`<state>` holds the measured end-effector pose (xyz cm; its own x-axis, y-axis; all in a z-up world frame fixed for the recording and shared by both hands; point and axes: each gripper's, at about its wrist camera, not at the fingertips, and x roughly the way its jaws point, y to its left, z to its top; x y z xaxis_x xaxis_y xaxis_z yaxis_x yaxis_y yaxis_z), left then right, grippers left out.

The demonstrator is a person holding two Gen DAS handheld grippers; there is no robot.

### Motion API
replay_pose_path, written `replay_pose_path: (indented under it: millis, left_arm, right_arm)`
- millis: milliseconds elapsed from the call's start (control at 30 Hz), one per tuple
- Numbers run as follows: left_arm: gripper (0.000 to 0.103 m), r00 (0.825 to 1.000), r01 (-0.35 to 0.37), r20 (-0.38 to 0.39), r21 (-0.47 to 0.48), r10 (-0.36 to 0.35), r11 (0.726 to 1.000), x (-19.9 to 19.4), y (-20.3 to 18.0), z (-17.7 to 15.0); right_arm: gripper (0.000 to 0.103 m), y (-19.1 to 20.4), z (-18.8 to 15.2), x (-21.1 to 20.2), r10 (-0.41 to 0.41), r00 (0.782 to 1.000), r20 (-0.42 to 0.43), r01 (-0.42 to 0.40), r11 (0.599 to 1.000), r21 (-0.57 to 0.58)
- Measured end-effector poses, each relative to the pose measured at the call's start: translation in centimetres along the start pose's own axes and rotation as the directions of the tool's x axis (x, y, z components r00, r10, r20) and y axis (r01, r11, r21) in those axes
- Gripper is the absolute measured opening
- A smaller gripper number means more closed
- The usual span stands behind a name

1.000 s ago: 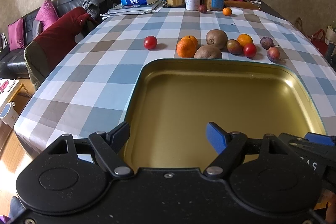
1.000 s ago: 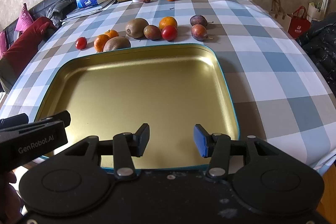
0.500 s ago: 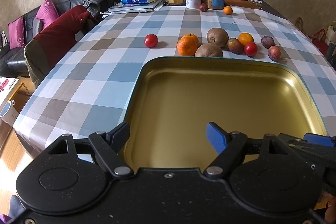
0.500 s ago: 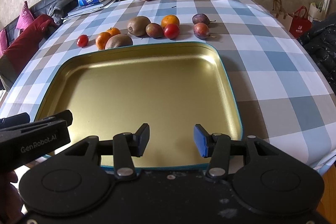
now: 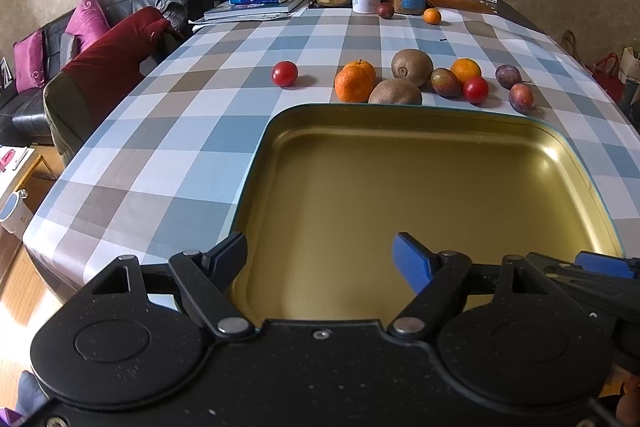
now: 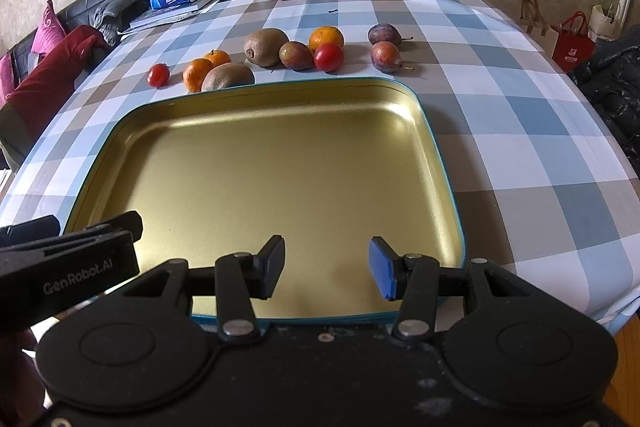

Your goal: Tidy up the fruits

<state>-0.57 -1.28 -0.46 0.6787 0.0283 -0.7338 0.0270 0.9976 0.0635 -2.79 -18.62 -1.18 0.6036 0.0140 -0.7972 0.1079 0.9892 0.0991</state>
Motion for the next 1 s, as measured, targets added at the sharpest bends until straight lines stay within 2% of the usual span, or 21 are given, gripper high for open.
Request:
replay_pose_path:
  millis: [467, 767, 1000]
  left_arm:
    - [0.081, 1.0, 0.013, 0.004, 0.011, -0.014, 1.0, -0.2, -0.2, 0.1]
    - [0.081, 0.997, 0.046, -0.059, 0.031, -0.044, 0.998, 0.2, -0.5, 0.6]
    - [0.081, 0.991, 0.078, -0.115, 0.038, -0.073, 0.996, 0.6, -0.2, 1.6]
  right_arm:
    - [0.05, -0.1, 0.1, 0.0, 0.007, 1.0, -0.006, -0.007, 1.0, -0.002]
    - [0.05, 0.0, 0.5, 0.0, 0.015, 1.0, -0.025, -0.015, 1.0, -0.017]
    - [0.05, -0.1, 1.8, 0.4, 0.022, 0.996, -0.084, -0.024, 0.999, -0.023]
